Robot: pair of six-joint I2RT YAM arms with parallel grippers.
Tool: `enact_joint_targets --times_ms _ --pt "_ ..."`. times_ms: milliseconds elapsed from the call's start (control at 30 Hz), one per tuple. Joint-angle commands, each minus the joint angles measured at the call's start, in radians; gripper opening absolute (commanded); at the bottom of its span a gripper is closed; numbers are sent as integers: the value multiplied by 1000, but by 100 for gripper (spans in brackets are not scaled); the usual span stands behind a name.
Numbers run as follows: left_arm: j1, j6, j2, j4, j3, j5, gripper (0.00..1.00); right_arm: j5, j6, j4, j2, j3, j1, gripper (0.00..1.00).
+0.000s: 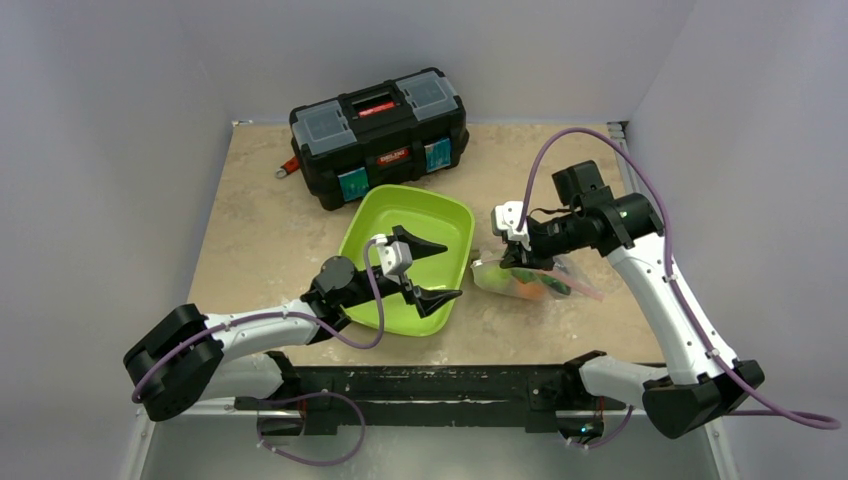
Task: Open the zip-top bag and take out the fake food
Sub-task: Adjust the zipper food storage bag at the center of the board.
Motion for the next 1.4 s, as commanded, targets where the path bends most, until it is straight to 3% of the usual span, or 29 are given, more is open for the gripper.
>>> enact_joint_targets --times_ms 0,400,967,1367 --pt "3 -7 -13 49 10 31 100 -35 -16 -10 6 7 -3 0" --pt "3 -43 35 163 -1 62 100 -37 -20 -17 14 9 -3 0" --pt "-10 -27 4 -6 60 59 98 -53 -14 -9 2 -8 -4 0" --pt "-18 -2 72 65 97 36 96 -87 -21 -11 19 -1 -5 0"
